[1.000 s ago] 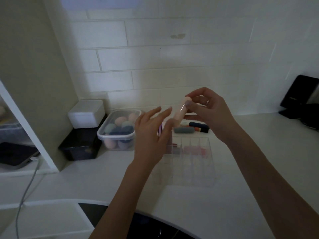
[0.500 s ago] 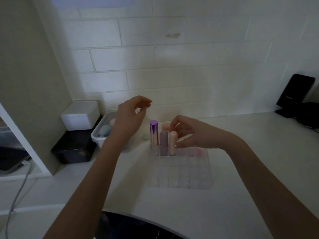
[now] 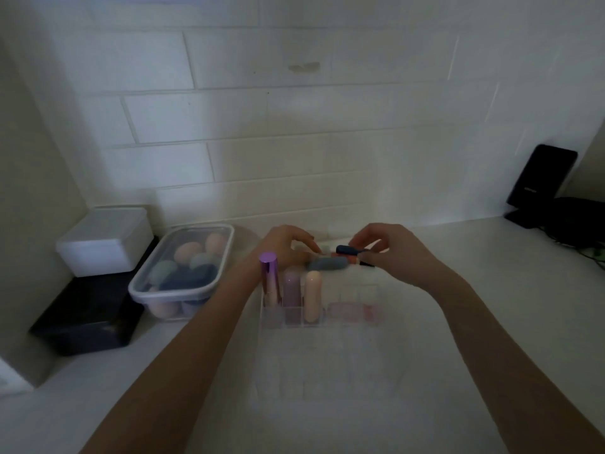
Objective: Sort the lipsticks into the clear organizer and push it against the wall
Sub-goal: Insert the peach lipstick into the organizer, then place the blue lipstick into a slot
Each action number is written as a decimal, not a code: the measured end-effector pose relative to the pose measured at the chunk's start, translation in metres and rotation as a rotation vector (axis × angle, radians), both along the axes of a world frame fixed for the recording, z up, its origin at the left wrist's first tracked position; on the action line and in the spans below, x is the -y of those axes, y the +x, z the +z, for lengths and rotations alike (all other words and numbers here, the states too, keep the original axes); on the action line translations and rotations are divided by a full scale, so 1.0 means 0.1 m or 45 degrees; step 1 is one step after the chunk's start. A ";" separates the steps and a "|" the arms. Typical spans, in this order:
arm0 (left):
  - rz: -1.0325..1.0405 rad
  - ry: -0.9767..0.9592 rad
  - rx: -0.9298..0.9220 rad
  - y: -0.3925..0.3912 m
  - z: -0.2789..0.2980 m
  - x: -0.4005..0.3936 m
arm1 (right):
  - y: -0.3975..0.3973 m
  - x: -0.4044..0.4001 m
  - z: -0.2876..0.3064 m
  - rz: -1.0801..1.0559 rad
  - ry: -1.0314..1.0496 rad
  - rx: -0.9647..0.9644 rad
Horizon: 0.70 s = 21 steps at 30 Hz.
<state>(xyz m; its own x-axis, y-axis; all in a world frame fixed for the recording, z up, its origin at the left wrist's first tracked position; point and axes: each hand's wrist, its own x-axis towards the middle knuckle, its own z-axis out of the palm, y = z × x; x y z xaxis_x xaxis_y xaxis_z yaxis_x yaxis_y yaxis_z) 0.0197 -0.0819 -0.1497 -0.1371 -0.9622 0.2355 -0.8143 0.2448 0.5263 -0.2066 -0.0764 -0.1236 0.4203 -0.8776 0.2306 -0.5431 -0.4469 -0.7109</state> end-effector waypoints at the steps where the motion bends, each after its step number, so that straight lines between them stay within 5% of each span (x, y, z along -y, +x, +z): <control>1: -0.009 0.008 -0.006 -0.02 -0.01 0.01 | 0.04 0.02 -0.05 0.020 0.009 0.004; 10: -0.176 -0.170 0.171 -0.16 -0.19 0.14 | -0.04 0.12 -0.21 -0.024 -0.013 0.031; 17: 0.024 -0.155 -0.688 -0.06 0.21 -0.24 | 0.05 -0.04 0.04 -0.008 0.006 0.334; 21: -0.041 -0.239 -0.844 -0.06 0.53 -0.61 | 0.16 -0.30 0.33 0.181 0.124 0.610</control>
